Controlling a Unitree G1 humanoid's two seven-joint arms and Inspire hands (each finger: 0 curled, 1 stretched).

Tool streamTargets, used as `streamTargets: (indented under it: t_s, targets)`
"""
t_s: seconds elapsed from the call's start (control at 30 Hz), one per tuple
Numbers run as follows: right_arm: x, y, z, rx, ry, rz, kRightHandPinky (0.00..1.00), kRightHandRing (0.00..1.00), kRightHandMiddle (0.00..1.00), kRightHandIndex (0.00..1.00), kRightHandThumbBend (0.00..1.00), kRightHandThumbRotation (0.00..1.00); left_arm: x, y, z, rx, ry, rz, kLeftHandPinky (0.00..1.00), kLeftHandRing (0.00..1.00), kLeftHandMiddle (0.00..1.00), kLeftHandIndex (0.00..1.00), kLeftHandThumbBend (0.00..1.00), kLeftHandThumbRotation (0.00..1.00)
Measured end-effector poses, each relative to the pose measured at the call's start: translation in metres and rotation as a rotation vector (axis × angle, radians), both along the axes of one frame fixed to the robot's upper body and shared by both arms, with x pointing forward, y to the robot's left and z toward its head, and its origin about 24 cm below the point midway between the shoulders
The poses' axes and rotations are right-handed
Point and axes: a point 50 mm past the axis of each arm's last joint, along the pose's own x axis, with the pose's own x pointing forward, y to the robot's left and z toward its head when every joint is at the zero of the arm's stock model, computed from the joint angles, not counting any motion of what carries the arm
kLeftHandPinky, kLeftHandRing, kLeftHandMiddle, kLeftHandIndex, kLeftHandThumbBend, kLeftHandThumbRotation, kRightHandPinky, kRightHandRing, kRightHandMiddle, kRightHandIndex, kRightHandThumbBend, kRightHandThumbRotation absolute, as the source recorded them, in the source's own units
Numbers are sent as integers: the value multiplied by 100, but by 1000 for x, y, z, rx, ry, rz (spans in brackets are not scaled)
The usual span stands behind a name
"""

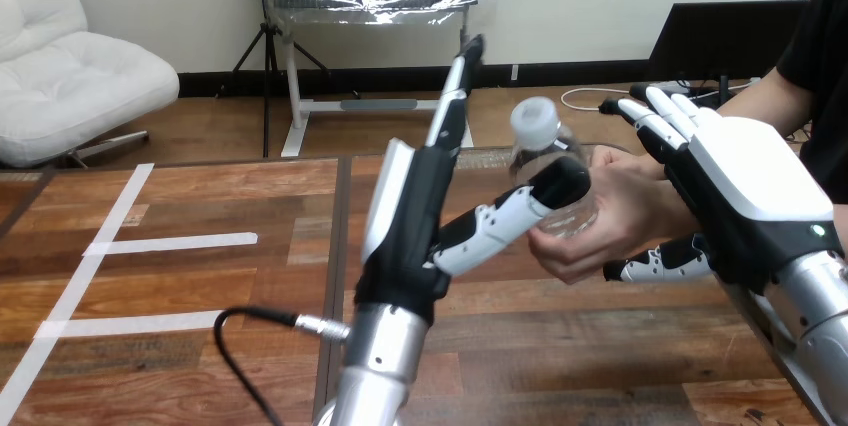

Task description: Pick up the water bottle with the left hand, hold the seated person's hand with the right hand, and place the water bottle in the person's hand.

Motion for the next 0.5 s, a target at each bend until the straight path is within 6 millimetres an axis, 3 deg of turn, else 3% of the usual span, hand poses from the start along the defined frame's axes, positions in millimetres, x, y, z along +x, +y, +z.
streamTargets:
  t_s: [0.33,0.5]
  targets:
    - [-6,1,-1,88,-48,-29,86,96,96,85,74,0,-10,10,-3,-63,-3,31,68,80,86,85,49,68]
    - [-10,4,-1,169,-104,-37,77,91,93,82,59,2,-16,16,-4,-87,-12,64,65,77,84,83,45,75]
